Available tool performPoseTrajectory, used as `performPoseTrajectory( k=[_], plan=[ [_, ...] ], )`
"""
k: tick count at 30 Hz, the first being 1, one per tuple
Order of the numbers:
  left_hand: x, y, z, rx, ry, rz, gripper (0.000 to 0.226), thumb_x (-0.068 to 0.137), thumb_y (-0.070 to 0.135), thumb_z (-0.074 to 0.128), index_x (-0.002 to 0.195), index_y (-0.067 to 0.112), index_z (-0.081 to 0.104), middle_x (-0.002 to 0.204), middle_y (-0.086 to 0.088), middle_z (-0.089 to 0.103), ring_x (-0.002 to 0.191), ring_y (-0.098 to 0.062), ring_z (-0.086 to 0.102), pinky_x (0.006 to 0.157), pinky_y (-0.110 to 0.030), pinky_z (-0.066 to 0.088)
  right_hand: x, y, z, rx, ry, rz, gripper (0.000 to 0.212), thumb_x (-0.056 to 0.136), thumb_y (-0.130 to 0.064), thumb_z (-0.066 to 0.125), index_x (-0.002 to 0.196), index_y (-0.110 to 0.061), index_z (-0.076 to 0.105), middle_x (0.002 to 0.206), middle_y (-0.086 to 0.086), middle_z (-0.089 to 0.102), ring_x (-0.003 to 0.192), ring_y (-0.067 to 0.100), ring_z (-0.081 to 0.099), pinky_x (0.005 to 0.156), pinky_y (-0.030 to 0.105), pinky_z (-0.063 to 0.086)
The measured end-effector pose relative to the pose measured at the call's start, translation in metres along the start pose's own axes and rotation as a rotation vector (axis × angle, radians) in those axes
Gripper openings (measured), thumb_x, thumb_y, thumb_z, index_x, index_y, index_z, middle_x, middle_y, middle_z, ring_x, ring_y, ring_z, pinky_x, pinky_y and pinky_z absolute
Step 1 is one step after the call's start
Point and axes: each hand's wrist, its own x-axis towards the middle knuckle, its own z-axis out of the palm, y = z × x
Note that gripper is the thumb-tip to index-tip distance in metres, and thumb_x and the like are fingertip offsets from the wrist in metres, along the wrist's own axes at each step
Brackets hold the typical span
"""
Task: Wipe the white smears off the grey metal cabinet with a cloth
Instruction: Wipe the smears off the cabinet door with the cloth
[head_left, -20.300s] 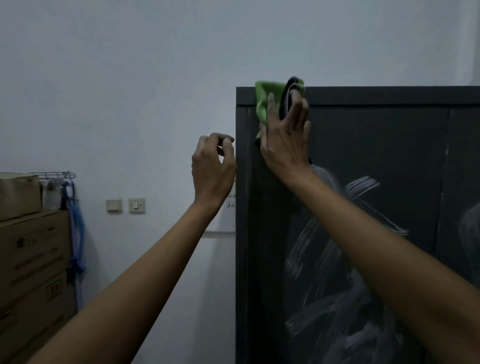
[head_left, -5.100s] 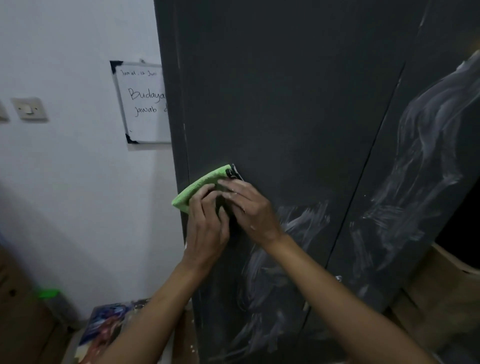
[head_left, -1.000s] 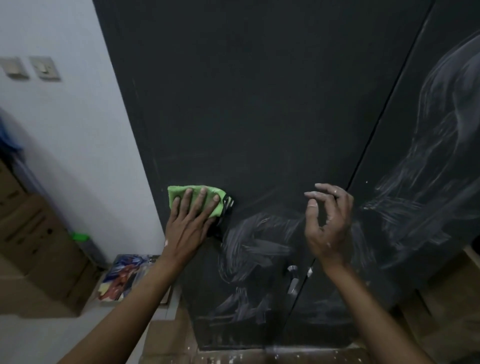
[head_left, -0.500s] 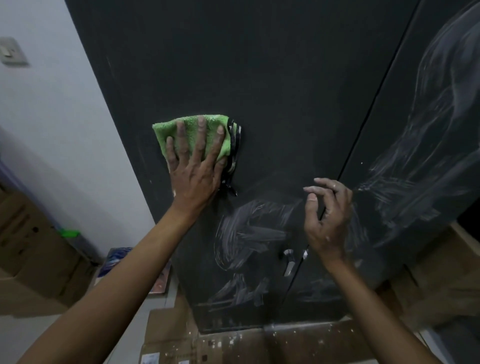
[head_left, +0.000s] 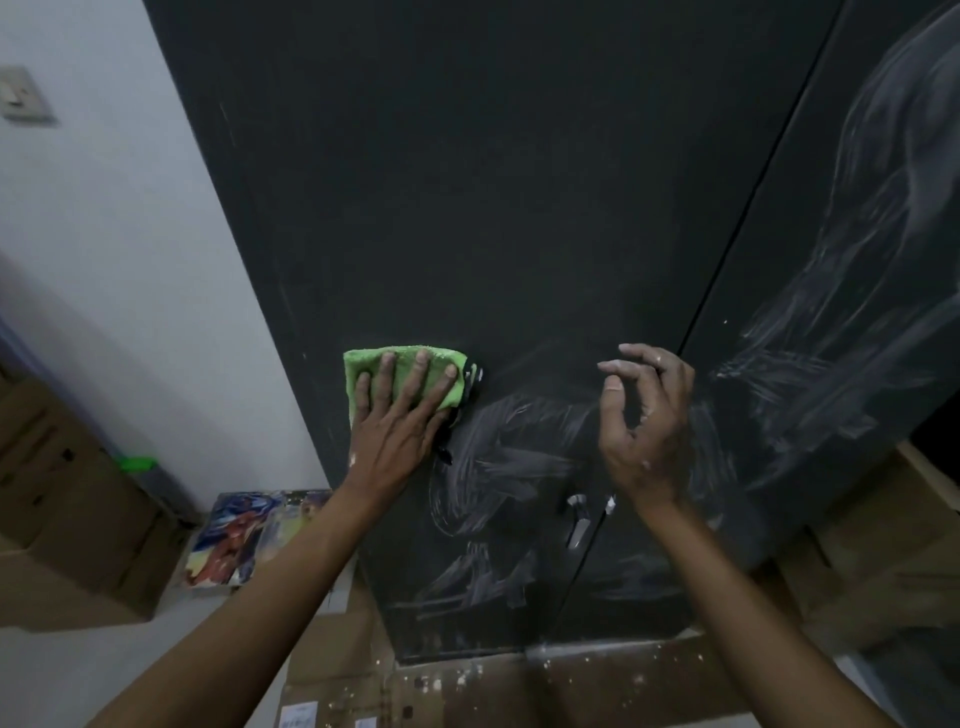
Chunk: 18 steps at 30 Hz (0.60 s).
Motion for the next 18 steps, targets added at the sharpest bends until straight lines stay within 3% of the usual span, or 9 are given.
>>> performPoseTrajectory(
  k=[4,7,9,12,18],
  plan=[
    [0.014,0.042,0.001,-0.113,0.012,-0.191,0.069,0.108,0.046,0.035,0.166,0.039,-0.002,0.173,0.005,-0.021,0.158,-0.032,-0.026,0.126,-0.052,-0.015,-0.002,0.022,-0.010,-0.003,0.022,0.000,0.017,0.098,-0.008,0.058,0.104,-0.006,0.075,0.121,0.010,0.062,0.123,0.021,0.051,0.107,0.029,0.044],
    [0.037,0.082,0.001,-0.172,0.023,-0.316,0.061,0.110,0.046,0.030,0.165,0.033,0.008,0.172,0.003,-0.026,0.156,-0.032,-0.030,0.125,-0.054,-0.017,-0.004,0.037,-0.018,-0.014,0.023,0.017,0.019,0.100,-0.012,0.057,0.105,-0.007,0.074,0.122,0.008,0.060,0.124,0.017,0.049,0.107,0.027,0.042],
    [0.053,0.106,0.004,-0.167,0.030,-0.257,0.059,0.109,0.046,0.032,0.164,0.033,0.014,0.173,0.002,-0.022,0.157,-0.033,-0.028,0.126,-0.054,-0.016,-0.004,0.045,-0.023,-0.023,0.033,0.019,0.017,0.100,-0.009,0.058,0.106,-0.008,0.074,0.122,0.008,0.060,0.126,0.011,0.046,0.108,0.027,0.040],
    [0.065,0.125,0.011,-0.117,0.021,-0.021,0.060,0.110,0.047,0.036,0.165,0.039,0.013,0.175,0.004,-0.004,0.160,-0.031,-0.017,0.127,-0.051,-0.010,-0.005,0.054,-0.029,-0.039,0.046,0.021,0.017,0.100,-0.009,0.058,0.105,-0.008,0.074,0.121,0.009,0.060,0.125,0.010,0.045,0.108,0.022,0.037],
    [0.044,0.094,0.014,-0.075,-0.072,0.260,0.063,0.109,0.041,0.042,0.166,0.040,0.014,0.176,0.010,0.004,0.162,-0.019,-0.005,0.128,-0.039,-0.006,-0.010,0.061,-0.029,-0.061,0.005,0.015,0.016,0.099,-0.007,0.059,0.103,-0.007,0.075,0.120,0.009,0.061,0.124,0.014,0.047,0.107,0.019,0.037]
  ],
)
